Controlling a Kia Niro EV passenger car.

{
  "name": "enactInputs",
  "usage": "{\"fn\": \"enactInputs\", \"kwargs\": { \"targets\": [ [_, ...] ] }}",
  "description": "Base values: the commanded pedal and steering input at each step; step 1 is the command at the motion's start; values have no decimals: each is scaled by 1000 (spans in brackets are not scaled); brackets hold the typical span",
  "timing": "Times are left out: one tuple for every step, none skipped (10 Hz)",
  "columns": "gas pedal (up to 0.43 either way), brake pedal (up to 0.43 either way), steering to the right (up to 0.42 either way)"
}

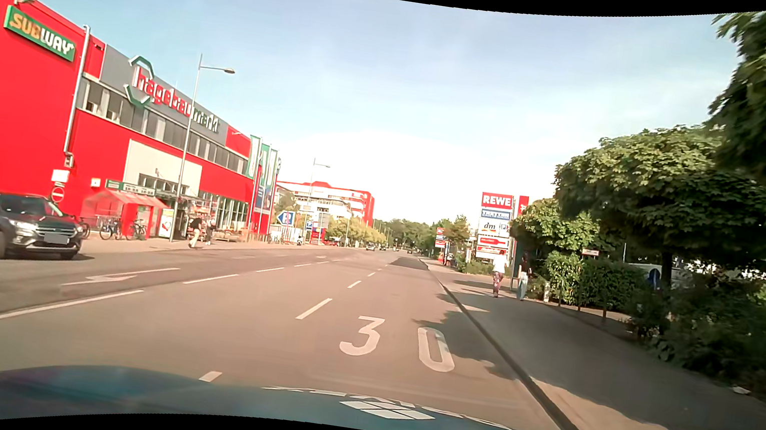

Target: Follow the waypoints while adhering to traffic rules and regulations

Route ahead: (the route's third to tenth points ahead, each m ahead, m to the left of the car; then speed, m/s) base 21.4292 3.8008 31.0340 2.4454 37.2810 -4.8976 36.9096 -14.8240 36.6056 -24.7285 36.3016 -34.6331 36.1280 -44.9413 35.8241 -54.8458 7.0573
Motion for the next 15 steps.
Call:
{"fn": "enactInputs", "kwargs": {
  "targets": [
    [110, 0, 14],
    [110, 0, 13],
    [110, 0, 11],
    [110, 0, 11],
    [110, 0, 10],
    [110, 0, 10],
    [110, 0, 9],
    [110, 0, 9],
    [110, 0, 9],
    [110, 0, 8],
    [110, 0, 7],
    [79, 0, 5],
    [0, 0, 4],
    [0, 0, 2],
    [0, 0, 2]
  ]
}}
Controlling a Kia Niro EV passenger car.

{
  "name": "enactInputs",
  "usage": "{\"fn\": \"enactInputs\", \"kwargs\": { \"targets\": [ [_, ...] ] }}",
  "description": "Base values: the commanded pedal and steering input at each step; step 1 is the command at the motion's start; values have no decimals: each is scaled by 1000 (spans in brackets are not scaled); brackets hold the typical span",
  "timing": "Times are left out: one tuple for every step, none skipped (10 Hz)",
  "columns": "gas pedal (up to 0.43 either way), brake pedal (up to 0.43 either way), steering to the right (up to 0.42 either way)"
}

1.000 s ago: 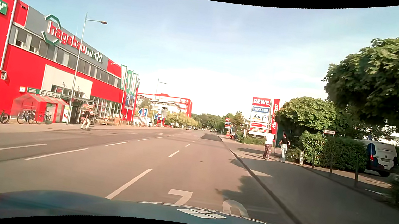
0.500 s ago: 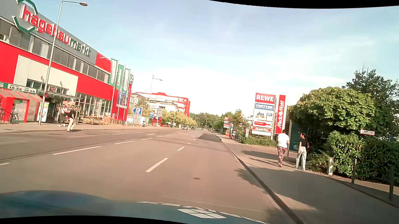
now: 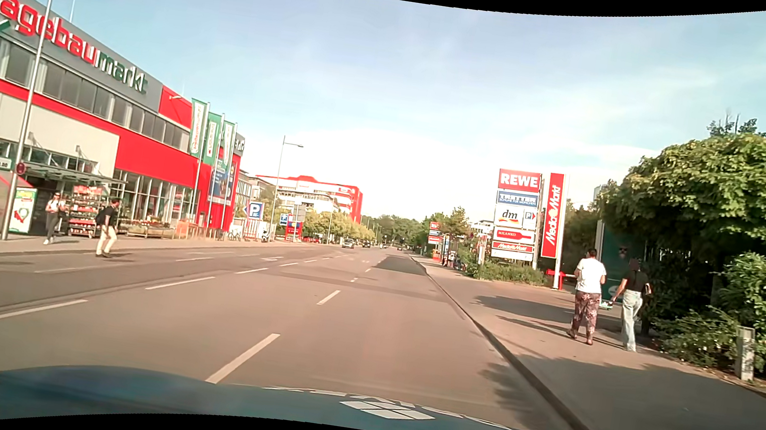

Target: Follow the waypoints while adhering to traffic rules and regulations

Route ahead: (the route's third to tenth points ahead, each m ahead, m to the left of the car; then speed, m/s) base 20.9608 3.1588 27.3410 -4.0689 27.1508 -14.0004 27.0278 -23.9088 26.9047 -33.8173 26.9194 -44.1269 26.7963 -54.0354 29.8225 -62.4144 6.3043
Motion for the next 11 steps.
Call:
{"fn": "enactInputs", "kwargs": {
  "targets": [
    [0, 0, 2],
    [0, 0, 2],
    [0, 0, 2],
    [0, 0, 1],
    [0, 0, 1],
    [0, 0, 1],
    [0, 0, 0],
    [0, 0, 1],
    [0, 0, 1],
    [0, 0, 1],
    [0, 0, 1]
  ]
}}
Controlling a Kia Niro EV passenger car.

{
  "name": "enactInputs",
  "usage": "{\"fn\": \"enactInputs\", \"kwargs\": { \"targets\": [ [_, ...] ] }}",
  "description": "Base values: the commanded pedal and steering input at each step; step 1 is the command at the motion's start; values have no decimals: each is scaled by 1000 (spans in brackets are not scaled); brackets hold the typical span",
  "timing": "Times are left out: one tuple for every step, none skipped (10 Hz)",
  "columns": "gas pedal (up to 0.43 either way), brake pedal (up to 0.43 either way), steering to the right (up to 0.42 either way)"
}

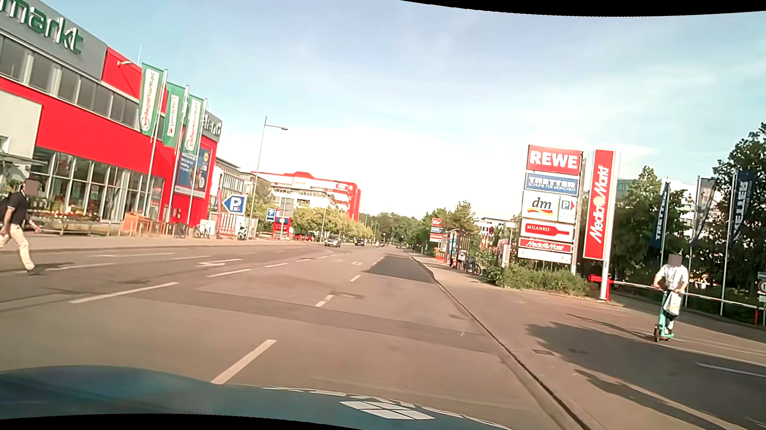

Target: Follow the waypoints while adhering to traffic rules and regulations

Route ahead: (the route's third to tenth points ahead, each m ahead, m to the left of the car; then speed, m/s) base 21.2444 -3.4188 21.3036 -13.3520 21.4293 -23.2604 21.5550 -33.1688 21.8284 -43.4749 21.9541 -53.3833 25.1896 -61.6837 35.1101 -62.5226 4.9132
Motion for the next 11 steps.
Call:
{"fn": "enactInputs", "kwargs": {
  "targets": [
    [0, 0, 0],
    [0, 0, 1],
    [0, 0, 0],
    [0, 0, 1],
    [0, 30, 2],
    [0, 116, 2],
    [0, 152, 3],
    [0, 171, 4],
    [0, 171, 9],
    [0, 171, 19],
    [0, 183, 32]
  ]
}}
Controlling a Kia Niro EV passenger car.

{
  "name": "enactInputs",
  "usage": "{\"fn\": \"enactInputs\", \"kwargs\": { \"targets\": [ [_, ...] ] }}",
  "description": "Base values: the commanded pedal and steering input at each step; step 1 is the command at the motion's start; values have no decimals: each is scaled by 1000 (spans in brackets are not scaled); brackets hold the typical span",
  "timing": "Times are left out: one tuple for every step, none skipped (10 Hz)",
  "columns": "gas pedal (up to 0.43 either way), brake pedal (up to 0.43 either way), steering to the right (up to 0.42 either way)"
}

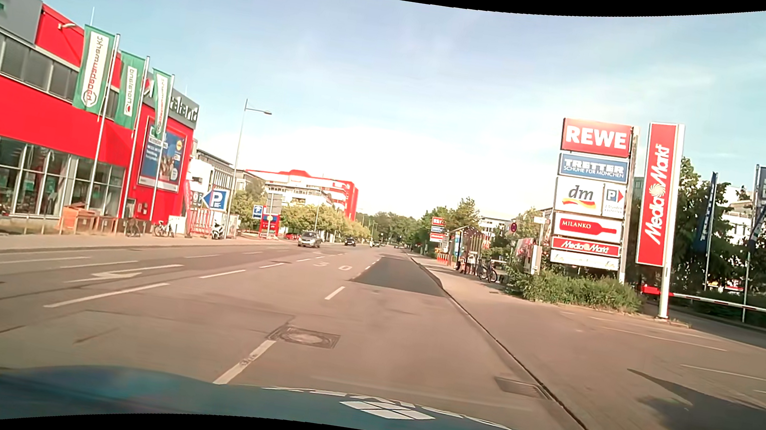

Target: Follow the waypoints while adhering to traffic rules and regulations

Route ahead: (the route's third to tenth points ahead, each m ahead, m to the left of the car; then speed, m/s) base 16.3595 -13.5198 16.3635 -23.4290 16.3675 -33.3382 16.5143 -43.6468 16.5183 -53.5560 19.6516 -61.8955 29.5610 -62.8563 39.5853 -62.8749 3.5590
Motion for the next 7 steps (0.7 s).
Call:
{"fn": "enactInputs", "kwargs": {
  "targets": [
    [0, 183, 46],
    [0, 189, 65],
    [0, 195, 85],
    [0, 177, 102],
    [0, 128, 111],
    [0, 85, 122],
    [0, 18, 131]
  ]
}}
